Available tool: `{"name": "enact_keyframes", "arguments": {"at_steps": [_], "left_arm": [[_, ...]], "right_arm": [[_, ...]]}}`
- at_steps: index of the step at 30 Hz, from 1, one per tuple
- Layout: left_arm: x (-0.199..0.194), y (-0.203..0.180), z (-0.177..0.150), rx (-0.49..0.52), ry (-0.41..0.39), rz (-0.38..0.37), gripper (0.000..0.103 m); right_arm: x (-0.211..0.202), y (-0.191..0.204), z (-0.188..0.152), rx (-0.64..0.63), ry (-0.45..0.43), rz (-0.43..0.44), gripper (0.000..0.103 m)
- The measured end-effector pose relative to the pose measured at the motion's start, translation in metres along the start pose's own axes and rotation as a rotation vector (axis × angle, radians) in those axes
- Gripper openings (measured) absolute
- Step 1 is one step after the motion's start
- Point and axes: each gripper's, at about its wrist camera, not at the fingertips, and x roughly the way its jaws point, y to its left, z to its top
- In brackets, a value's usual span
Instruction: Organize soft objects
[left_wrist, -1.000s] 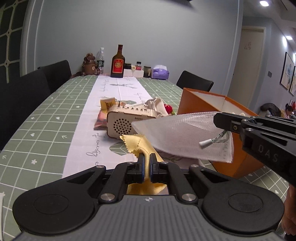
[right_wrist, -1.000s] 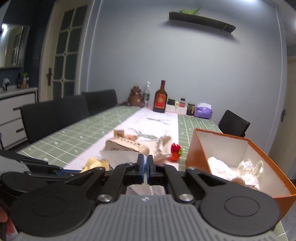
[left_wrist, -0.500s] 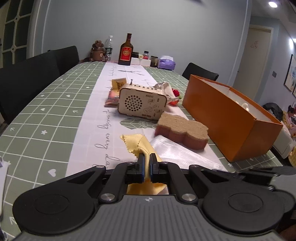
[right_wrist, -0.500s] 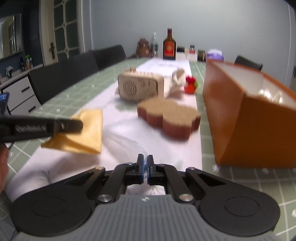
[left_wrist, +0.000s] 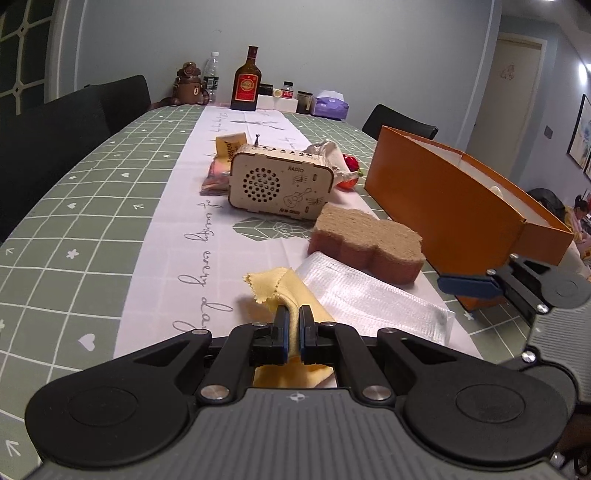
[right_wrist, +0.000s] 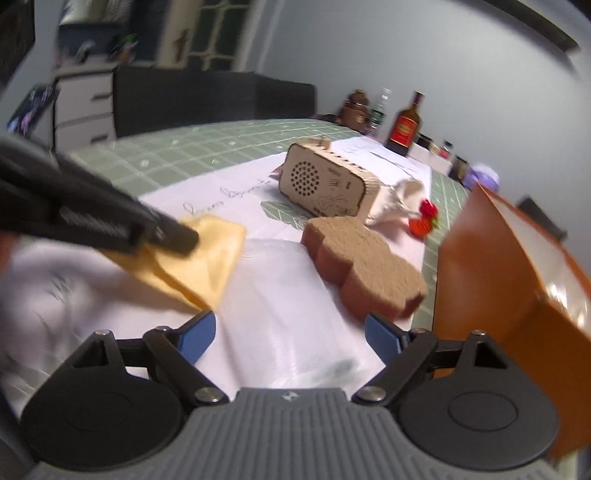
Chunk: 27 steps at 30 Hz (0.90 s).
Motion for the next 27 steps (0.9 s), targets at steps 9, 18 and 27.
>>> {"name": "enact_keyframes", "arguments": {"at_steps": [9, 18, 27], "left_arm": [[0.006, 0.003, 0.001, -0.006, 0.02, 0.009, 0.006], [0.008, 0.003, -0.001, -0.012, 0.03, 0.009, 0.006], [0.003, 0.002, -0.003, -0.018, 0.021, 0.009, 0.006]], "right_arm": [[0.028, -0.039, -0.003, 0.239, 0.069, 0.154, 0.087], [0.018, -0.021, -0.002, 0.22, 0.023, 0.154, 0.048], [0.012, -0.001, 0.0, 0.156, 0.011, 0.125, 0.002]]}}
